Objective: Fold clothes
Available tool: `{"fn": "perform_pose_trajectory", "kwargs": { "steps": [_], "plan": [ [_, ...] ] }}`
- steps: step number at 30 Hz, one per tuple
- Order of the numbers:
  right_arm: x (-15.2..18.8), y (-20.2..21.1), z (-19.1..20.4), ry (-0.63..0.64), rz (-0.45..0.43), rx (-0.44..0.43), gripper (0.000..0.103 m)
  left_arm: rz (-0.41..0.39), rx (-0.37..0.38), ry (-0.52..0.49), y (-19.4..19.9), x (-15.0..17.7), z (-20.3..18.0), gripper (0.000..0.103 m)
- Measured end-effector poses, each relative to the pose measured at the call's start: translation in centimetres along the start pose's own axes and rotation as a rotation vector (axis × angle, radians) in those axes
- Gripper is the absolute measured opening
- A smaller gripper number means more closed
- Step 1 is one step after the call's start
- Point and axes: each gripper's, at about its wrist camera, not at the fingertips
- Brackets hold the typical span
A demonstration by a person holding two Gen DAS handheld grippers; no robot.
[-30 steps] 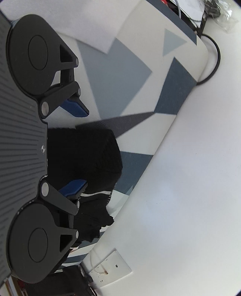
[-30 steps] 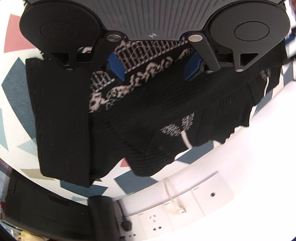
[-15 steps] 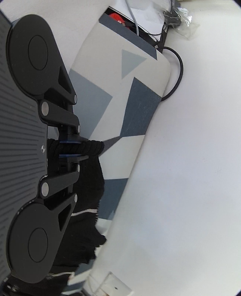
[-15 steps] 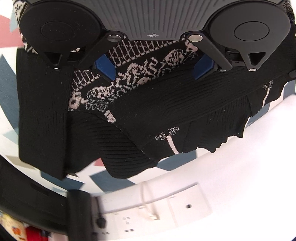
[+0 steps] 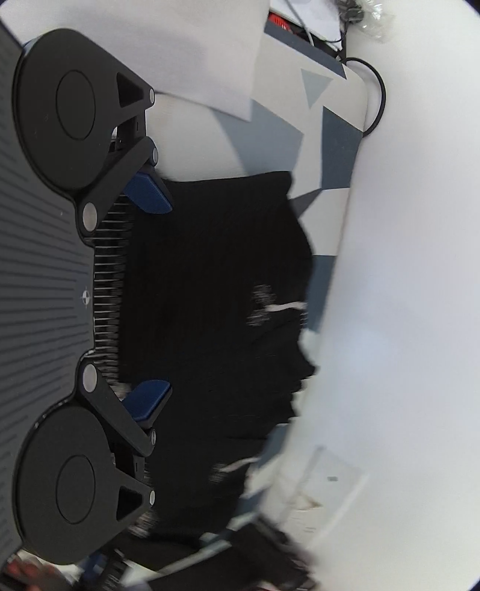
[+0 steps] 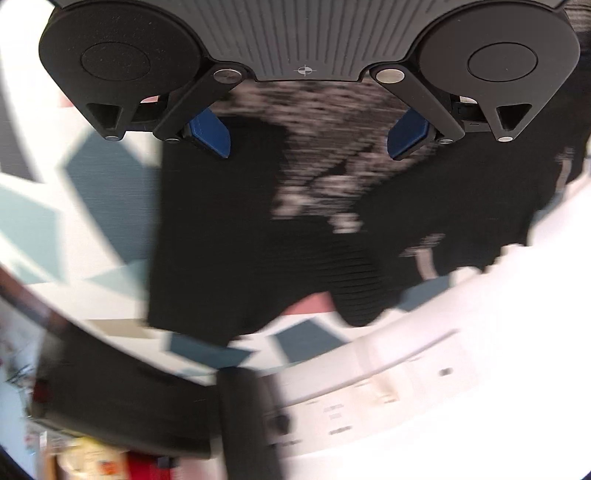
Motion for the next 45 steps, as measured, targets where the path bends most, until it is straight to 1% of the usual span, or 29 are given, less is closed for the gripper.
{"fn": "perform_pose_trajectory", "kwargs": {
  "steps": [2,5,6,9,11,15,17,18,20,21,22,23,25,28,30,31,34,37,40,45],
  "plan": [
    [0.5,0.2,-0.6,0.061,-0.028,0.029,0.088,0.039,-0.030,-0.031,-0.1,1.7,-1.6,0.099],
    [1.2,0.4,-1.5,0.153,-0.069,0.071,0.088,0.089,-0.054,-0.025,-0.6,3.4,-2.7,0.099],
    [1.4,0.5,-1.6,0.176,-0.084,0.073,0.088,0.102,-0.065,-0.027,-0.6,3.9,-3.0,0.099],
    [1.6,0.6,-1.3,0.218,-0.123,0.057,0.088,0.134,-0.093,-0.041,-0.5,5.1,-3.6,0.099],
    [1.5,0.4,-1.2,0.231,-0.137,0.035,0.088,0.141,-0.115,-0.051,-0.4,5.5,-3.7,0.100],
    [1.1,-0.2,-1.4,0.228,-0.117,-0.049,0.088,0.156,-0.160,-0.071,-0.2,6.3,-3.8,0.102],
    [1.0,-0.9,-1.2,0.239,-0.086,-0.055,0.088,0.153,-0.176,-0.092,-0.2,6.8,-4.0,0.102],
    [1.0,-1.2,-1.2,0.246,-0.070,-0.056,0.086,0.151,-0.185,-0.108,-0.2,7.0,-4.2,0.103],
    [1.1,-1.4,-1.3,0.240,-0.086,-0.044,0.078,0.145,-0.197,-0.111,-0.3,7.2,-4.4,0.103],
    [0.9,-1.4,-1.8,0.214,-0.084,-0.053,0.069,0.142,-0.202,-0.106,-0.3,7.2,-4.5,0.103],
    [0.6,-1.6,-2.5,0.178,-0.074,-0.070,0.062,0.138,-0.207,-0.100,-0.3,7.3,-4.6,0.103],
    [0.4,-1.7,-3.1,0.141,-0.064,-0.087,0.058,0.135,-0.212,-0.094,-0.3,7.3,-4.7,0.103],
    [-0.2,-1.9,-4.4,0.067,-0.044,-0.121,0.034,0.127,-0.220,-0.083,-0.3,7.4,-4.8,0.103],
    [-1.1,-2.3,-6.4,-0.043,-0.014,-0.171,0.021,0.107,-0.219,-0.087,-0.2,7.7,-4.8,0.103],
    [-1.7,-2.5,-7.7,-0.117,0.006,-0.205,0.016,0.089,-0.214,-0.092,-0.1,8.0,-4.7,0.103],
    [-1.7,-2.6,-8.0,-0.130,0.009,-0.212,0.015,0.079,-0.212,-0.096,0.0,8.2,-4.7,0.103],
    [-1.6,-2.7,-8.2,-0.131,0.009,-0.218,0.015,0.040,-0.208,-0.107,0.1,8.8,-4.6,0.103],
    [-1.5,-2.7,-8.3,-0.131,0.008,-0.224,0.014,0.020,-0.211,-0.106,0.3,9.2,-4.6,0.103],
    [-1.5,-2.4,-8.2,-0.135,0.012,-0.224,0.012,0.025,-0.210,-0.104,0.3,9.0,-4.6,0.103],
    [-1.4,-1.9,-8.0,-0.125,0.023,-0.219,0.011,0.030,-0.208,-0.103,0.3,8.9,-4.6,0.103]
  ]
}}
Point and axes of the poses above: each gripper's, at about its wrist camera, not at the fingertips, and y roughly against the way its jaws point, z to its left, x to its underside, and after that the axes turned 5 degrees about x, right-handed
